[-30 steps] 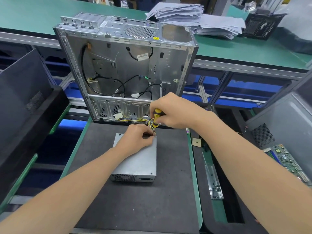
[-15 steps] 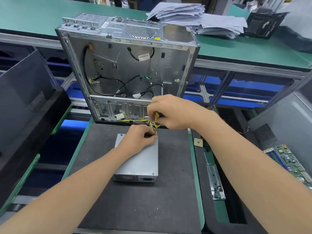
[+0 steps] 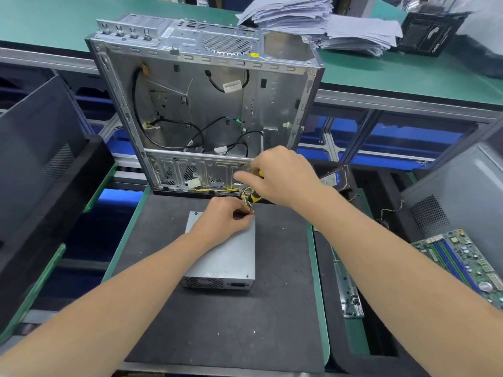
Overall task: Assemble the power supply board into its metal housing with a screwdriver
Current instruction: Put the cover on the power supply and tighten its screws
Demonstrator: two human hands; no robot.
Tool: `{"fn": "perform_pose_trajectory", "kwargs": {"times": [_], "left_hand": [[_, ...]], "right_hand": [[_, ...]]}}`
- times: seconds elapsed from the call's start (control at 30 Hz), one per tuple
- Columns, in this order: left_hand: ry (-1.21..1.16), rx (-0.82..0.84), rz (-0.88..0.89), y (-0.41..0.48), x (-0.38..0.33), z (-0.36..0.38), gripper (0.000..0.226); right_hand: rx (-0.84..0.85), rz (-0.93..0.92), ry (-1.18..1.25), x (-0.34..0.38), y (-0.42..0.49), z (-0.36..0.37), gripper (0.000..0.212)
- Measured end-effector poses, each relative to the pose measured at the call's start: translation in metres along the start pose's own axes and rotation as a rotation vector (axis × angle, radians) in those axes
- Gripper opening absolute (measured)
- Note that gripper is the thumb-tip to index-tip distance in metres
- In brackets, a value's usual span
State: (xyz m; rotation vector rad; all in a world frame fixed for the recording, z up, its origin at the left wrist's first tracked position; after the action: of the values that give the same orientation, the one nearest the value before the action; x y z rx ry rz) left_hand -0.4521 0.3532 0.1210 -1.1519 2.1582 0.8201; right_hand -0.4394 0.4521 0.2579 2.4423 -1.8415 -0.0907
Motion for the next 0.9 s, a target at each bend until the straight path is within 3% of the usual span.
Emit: {"fn": "perform_pose_trajectory", "kwargs": {"times": [0.07, 0.13, 0.27, 0.37, 0.5, 0.6, 0.7, 0.73, 0.8, 0.87, 0.9], "left_hand": [[-0.001, -0.001, 0.01, 0.0, -0.001, 0.0, 0.003], [-0.002, -0.001, 0.015, 0.0, -0.002, 0.0, 0.002], [0.01, 0.003, 0.023, 0.0, -0.002, 0.0, 0.006], [-0.005, 0.0, 0.004, 0.0, 0.0, 0.0, 0.007], [-0.013, -0.012, -0.004, 0.0, 0.001, 0.0, 0.004], [-0.01, -0.007, -0.004, 0.0, 0.001, 0.0, 0.002], [-0.018, -0.009, 0.007, 0.001, -0.001, 0.0, 0.002], [-0.022, -0.011, 0.001, 0.0, 0.0, 0.0, 0.002], [-0.025, -0.015, -0.006, 0.0, 0.002, -0.001, 0.001], [-0.023, -0.007, 0.0, 0.0, 0.003, 0.0, 0.003], [-0.024, 0.001, -0.003, 0.0, 0.003, 0.001, 0.005]], "right_hand": [[0.147, -0.254, 0.045, 0.014, -0.006, -0.002, 0.022], [0.28, -0.414, 0.078, 0.022, -0.012, 0.001, 0.015], [0.252, -0.287, 0.106, 0.012, -0.003, 0.004, 0.011], [0.123, -0.078, -0.001, -0.002, 0.004, 0.008, 0.041], [-0.056, 0.16, -0.097, -0.01, 0.001, 0.002, 0.064], [-0.055, 0.058, -0.063, -0.004, -0.002, 0.0, 0.063], [0.152, -0.286, 0.073, 0.012, -0.009, -0.001, 0.015], [0.219, -0.358, 0.094, 0.015, -0.012, -0.001, 0.009], [0.291, -0.352, 0.121, 0.013, -0.01, 0.003, 0.016], [0.249, -0.255, 0.121, 0.009, -0.004, 0.003, 0.011], [0.211, -0.193, 0.102, 0.007, -0.001, 0.005, 0.021]]}}
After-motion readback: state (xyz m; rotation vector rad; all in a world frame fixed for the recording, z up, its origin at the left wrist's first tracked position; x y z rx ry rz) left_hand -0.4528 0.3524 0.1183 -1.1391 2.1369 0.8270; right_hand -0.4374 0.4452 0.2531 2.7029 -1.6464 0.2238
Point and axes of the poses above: each hand's wrist, its own y-axis towards the middle knuckle, its own z-axis out of the palm, x = y × z, the point moved 9 cm from there along y, towards the middle knuckle, and after that the axes turned 1 degree about -z, right-handed, at the moved point
